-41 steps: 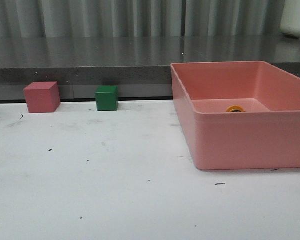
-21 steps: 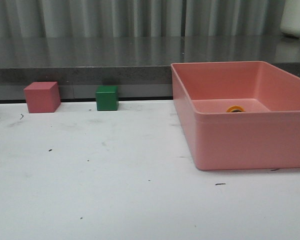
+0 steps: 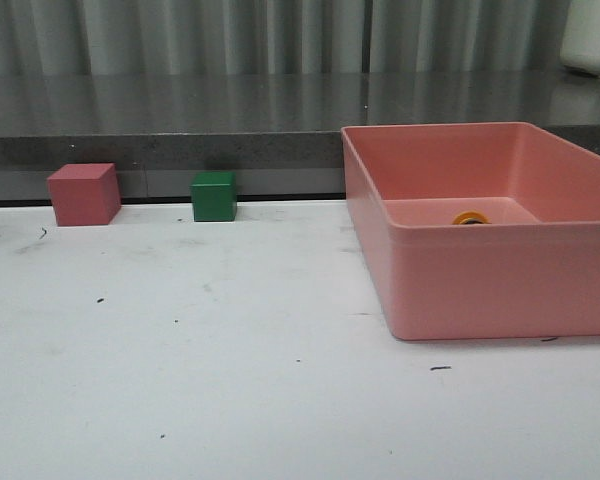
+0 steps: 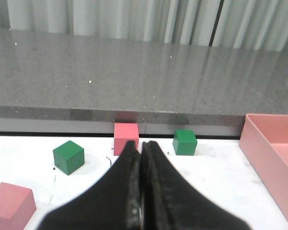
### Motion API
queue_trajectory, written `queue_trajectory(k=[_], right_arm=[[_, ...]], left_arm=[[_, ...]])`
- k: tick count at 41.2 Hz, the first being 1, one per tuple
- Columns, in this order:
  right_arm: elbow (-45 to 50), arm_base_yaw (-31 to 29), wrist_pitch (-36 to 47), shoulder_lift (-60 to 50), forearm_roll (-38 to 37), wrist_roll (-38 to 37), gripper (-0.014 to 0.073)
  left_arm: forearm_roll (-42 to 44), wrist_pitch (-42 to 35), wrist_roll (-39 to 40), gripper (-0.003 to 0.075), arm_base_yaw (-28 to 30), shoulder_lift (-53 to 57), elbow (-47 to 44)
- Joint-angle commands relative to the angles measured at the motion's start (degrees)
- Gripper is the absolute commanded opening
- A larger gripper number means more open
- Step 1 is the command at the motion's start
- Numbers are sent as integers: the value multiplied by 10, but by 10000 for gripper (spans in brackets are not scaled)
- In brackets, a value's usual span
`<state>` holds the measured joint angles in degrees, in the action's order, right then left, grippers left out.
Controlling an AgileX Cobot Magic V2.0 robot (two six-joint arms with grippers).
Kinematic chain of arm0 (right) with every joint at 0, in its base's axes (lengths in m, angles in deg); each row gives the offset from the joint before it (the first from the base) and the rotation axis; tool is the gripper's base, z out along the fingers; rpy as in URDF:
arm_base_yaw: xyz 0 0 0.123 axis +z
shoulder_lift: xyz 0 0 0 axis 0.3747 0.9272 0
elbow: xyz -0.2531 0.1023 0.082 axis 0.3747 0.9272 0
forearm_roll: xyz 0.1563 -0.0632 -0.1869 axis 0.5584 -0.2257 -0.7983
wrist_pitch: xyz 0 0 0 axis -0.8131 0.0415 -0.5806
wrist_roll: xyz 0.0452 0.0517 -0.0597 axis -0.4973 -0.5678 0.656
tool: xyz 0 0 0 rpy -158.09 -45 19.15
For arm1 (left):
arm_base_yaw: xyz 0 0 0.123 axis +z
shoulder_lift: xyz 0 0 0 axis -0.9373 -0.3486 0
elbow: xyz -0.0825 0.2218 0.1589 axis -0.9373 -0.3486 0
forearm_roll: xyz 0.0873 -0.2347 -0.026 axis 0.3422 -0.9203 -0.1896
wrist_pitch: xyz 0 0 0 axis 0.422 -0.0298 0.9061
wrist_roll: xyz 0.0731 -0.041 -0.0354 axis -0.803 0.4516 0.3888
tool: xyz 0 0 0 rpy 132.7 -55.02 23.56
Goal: Place and stand button with both arms
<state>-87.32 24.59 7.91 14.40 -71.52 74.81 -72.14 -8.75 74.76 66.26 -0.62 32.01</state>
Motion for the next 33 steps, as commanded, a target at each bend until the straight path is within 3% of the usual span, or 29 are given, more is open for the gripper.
queue_trajectory(k=[1, 14, 17, 19, 22, 27, 30, 33], right_arm=[[-18, -3, 32, 28, 0, 1, -56], [-18, -3, 7, 82, 0, 1, -55], [-18, -3, 2, 90, 0, 1, -18], [-18, -3, -1, 96, 0, 1, 60], [-18, -3, -2, 103, 0, 1, 218], [-18, -3, -2, 115, 0, 1, 510], [-18, -3, -3, 123, 1, 1, 589], [-21, -3, -3, 137, 11, 1, 601]], left_arm=[[-1, -45, 0, -20, 0, -31, 19], [-3, -23, 0, -20, 0, -99, 19], [-1, -11, 0, -17, 0, -113, 19], [2, -6, 0, -5, 0, -119, 19], [8, -5, 0, 76, 0, -126, 19], [23, -3, 0, 295, 0, -130, 19], [25, -1, 0, 436, 0, -130, 19], [25, 3, 0, 494, -1, -130, 19]])
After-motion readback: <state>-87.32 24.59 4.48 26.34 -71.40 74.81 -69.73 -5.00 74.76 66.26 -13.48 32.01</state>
